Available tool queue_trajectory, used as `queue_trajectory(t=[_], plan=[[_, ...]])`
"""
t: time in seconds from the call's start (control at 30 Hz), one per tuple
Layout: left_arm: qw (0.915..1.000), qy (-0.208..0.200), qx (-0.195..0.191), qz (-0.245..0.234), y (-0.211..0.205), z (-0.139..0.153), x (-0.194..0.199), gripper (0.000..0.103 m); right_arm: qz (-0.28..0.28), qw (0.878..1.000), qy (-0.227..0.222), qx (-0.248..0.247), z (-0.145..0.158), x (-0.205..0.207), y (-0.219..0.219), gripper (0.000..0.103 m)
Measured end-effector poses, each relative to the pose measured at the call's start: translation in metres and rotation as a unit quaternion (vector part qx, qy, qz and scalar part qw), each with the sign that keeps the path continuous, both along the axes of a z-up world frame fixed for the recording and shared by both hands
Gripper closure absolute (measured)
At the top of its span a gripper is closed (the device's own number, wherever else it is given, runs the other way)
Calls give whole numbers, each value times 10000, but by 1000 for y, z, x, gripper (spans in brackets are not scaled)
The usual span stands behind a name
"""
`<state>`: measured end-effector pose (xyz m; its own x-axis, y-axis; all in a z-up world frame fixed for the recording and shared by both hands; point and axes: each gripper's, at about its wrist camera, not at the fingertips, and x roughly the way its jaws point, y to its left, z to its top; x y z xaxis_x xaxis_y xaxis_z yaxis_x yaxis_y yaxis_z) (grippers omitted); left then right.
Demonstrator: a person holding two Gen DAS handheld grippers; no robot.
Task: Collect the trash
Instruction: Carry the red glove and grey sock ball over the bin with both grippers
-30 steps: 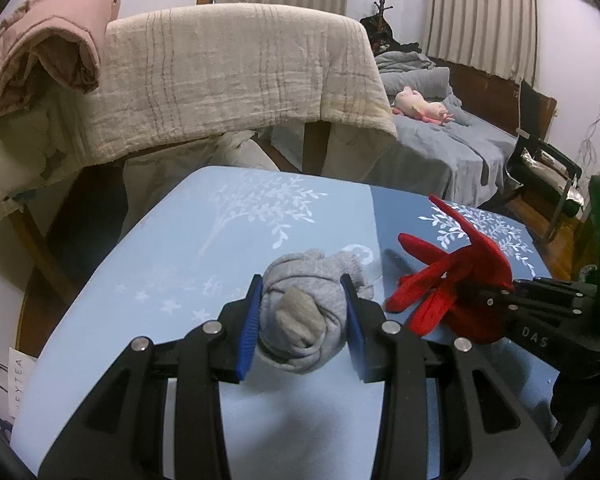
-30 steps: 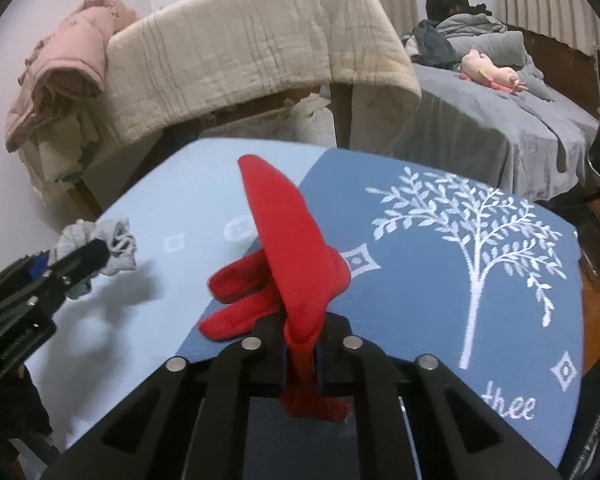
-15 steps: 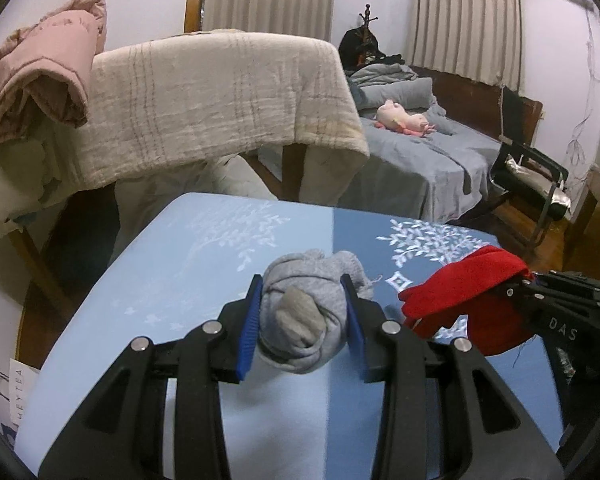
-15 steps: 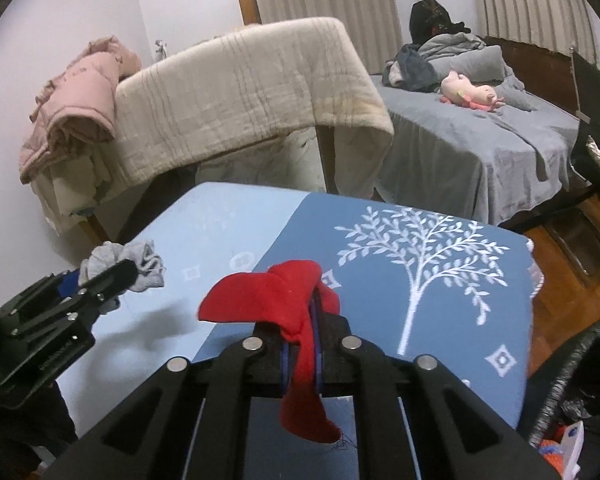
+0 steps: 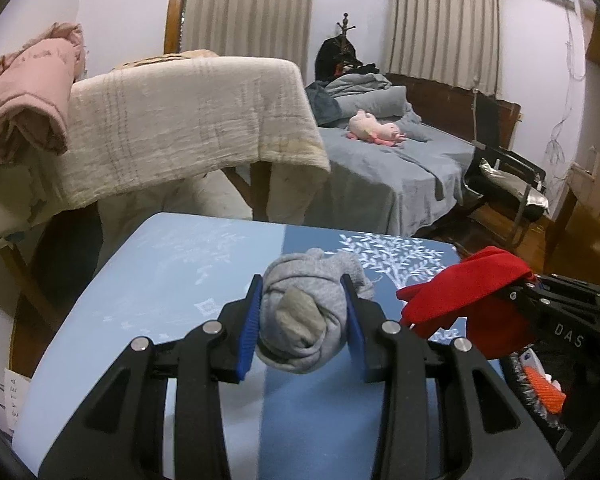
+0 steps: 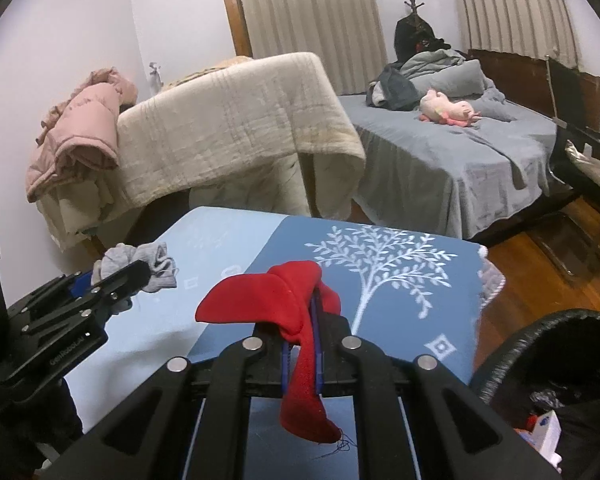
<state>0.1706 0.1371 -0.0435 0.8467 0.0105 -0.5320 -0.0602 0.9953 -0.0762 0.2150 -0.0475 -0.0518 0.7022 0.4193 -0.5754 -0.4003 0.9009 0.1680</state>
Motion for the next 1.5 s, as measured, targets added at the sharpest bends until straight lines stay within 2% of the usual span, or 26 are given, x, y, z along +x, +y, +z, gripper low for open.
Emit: queue_trajectory(t=[0.8, 1.5], plan=[[9971, -195, 26, -735, -90, 29, -18, 67, -798, 9964, -289, 91, 26, -41, -99, 94], [9872, -355, 44, -1552, -179, 39, -34, 67, -1571, 9870, -345, 21, 31, -76, -188, 94]])
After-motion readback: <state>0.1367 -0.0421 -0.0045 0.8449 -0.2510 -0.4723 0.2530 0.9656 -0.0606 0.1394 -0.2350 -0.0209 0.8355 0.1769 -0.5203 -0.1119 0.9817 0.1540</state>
